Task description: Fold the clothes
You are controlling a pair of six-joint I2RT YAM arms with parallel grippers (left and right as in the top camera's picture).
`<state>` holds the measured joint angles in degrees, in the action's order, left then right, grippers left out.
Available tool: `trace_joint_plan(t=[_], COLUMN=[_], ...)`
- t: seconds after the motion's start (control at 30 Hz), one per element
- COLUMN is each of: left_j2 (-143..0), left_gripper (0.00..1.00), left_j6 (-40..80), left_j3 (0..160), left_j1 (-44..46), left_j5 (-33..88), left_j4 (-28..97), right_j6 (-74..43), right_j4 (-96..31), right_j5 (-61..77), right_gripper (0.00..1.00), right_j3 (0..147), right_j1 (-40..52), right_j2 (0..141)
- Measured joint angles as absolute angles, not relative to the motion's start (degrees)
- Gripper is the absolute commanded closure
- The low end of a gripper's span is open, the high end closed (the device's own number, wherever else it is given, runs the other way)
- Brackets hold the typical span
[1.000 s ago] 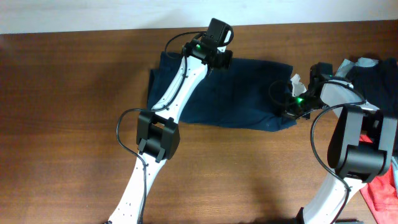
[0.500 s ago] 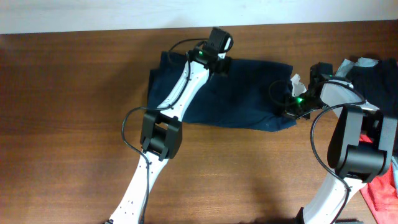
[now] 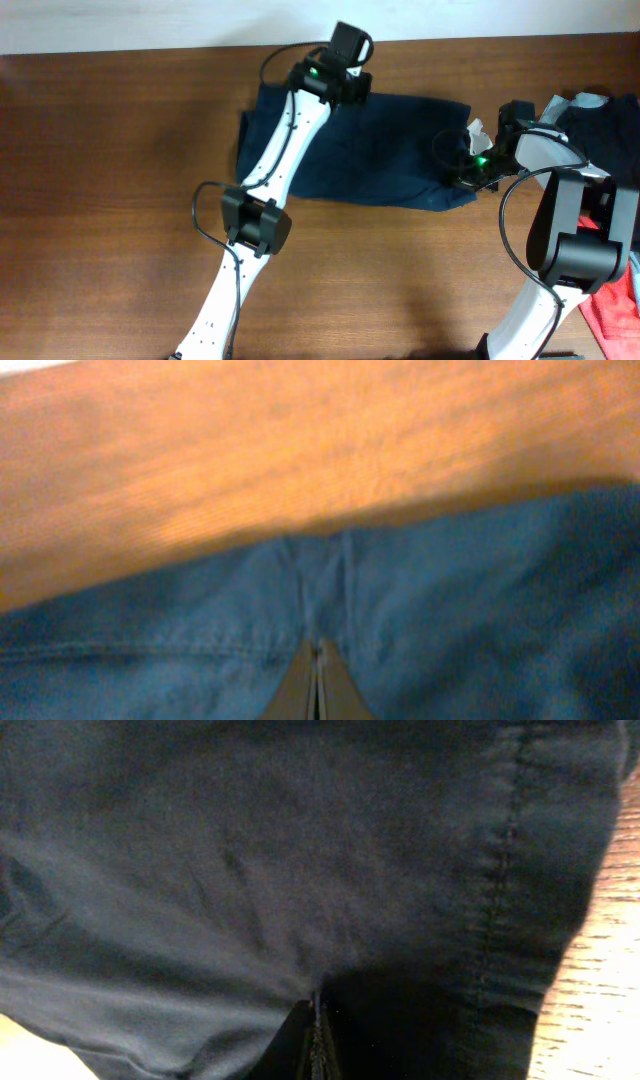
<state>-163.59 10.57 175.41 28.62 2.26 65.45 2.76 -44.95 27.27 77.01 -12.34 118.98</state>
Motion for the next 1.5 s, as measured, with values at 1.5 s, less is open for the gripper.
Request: trace_joint_plan(t=[1.5], left_j2=[-151.41], left_gripper=[1.00], left_j6=[12.05], left_j3=[160.42], left_j1=[31.59], left_j5=[4.93], left_j4=[78.28], right_j6=[1.30], right_j4=[-44.91], right_j5=[28.14], right_gripper=[0.82], right_j3=[77.01], right_j1=[-12.27], right_j2=[118.93])
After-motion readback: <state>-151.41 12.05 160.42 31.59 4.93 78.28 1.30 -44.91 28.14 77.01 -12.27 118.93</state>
